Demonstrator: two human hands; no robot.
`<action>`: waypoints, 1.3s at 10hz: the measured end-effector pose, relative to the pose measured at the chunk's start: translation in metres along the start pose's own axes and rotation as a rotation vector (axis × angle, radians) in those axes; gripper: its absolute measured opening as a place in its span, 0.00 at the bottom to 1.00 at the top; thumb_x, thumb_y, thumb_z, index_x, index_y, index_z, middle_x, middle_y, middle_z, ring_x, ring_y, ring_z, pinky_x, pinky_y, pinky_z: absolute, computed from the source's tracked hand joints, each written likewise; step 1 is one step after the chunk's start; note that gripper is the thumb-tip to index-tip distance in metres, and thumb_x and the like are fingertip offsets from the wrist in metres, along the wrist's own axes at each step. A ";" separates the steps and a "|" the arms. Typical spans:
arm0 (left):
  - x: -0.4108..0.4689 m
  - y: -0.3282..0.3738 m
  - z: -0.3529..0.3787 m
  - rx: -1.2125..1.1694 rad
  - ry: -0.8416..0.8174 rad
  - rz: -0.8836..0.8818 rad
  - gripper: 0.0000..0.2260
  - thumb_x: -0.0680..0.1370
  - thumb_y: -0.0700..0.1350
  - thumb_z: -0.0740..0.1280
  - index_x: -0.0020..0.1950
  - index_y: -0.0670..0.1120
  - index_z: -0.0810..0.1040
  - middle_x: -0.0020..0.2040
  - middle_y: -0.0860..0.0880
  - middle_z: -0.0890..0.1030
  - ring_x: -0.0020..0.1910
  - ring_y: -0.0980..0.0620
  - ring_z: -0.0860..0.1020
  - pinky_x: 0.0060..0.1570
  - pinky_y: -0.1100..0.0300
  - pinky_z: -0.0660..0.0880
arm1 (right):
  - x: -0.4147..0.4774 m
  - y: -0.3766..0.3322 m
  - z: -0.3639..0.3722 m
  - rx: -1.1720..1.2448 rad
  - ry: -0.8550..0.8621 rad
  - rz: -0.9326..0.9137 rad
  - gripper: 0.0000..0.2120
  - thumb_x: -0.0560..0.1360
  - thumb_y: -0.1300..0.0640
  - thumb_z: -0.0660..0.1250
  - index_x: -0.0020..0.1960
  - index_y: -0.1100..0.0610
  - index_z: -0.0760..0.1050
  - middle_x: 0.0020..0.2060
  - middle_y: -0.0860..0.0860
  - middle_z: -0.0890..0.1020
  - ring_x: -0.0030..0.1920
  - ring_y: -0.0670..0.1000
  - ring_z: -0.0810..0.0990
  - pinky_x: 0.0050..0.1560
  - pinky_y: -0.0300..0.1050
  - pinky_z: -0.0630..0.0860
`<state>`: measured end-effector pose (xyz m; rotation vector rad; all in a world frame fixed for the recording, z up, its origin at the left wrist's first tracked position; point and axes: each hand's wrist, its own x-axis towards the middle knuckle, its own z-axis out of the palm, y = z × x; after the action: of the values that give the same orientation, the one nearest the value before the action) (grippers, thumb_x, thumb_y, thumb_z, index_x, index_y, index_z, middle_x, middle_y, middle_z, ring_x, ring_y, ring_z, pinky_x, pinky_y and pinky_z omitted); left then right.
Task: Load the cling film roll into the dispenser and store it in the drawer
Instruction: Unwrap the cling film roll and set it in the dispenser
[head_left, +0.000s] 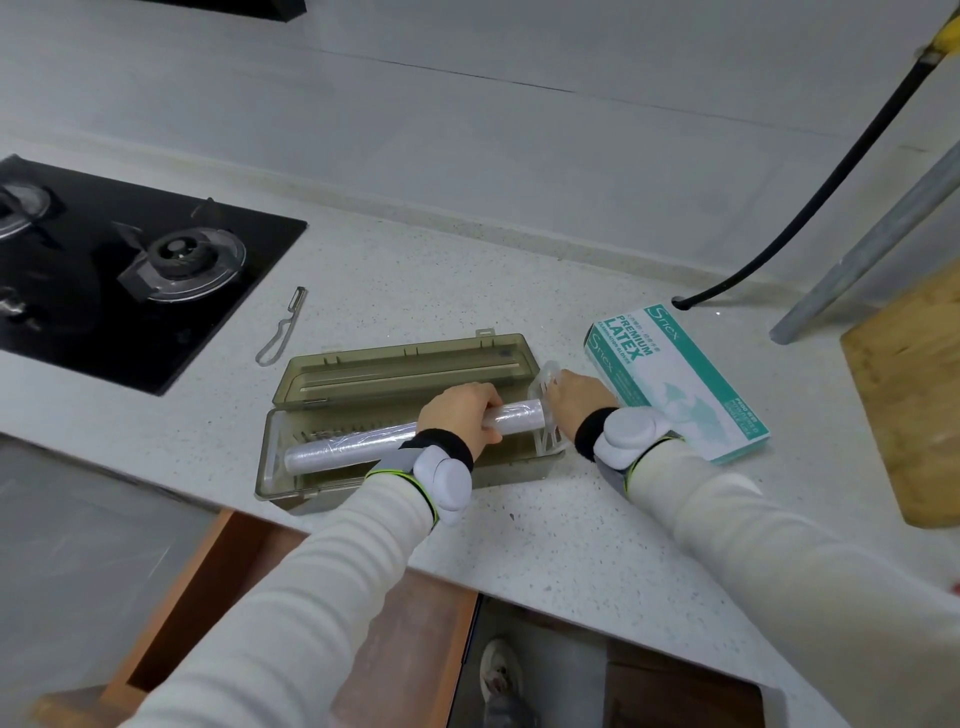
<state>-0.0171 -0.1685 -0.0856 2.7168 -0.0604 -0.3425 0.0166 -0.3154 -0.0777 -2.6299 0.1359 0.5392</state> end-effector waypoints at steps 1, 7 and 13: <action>0.000 -0.001 0.001 0.004 -0.002 0.001 0.17 0.74 0.45 0.70 0.62 0.49 0.74 0.58 0.49 0.79 0.56 0.48 0.77 0.56 0.54 0.75 | -0.005 -0.009 0.001 -0.009 -0.019 -0.013 0.12 0.79 0.64 0.56 0.58 0.67 0.73 0.55 0.60 0.80 0.52 0.57 0.81 0.46 0.42 0.73; 0.001 -0.011 -0.001 -0.044 0.024 0.027 0.16 0.74 0.46 0.69 0.61 0.50 0.75 0.57 0.50 0.80 0.55 0.49 0.78 0.55 0.56 0.75 | 0.011 -0.001 -0.007 0.003 -0.070 0.001 0.14 0.81 0.53 0.52 0.43 0.60 0.70 0.31 0.53 0.71 0.42 0.55 0.72 0.46 0.46 0.70; 0.003 -0.015 0.006 -0.025 0.000 0.023 0.17 0.74 0.46 0.70 0.61 0.50 0.75 0.58 0.50 0.79 0.55 0.49 0.77 0.56 0.55 0.76 | -0.011 -0.017 0.001 -0.027 0.025 0.067 0.13 0.80 0.63 0.54 0.62 0.66 0.71 0.61 0.59 0.76 0.60 0.56 0.77 0.59 0.43 0.72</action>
<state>-0.0157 -0.1574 -0.0973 2.6891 -0.0861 -0.3344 0.0089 -0.2996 -0.0676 -2.6672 0.2272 0.5345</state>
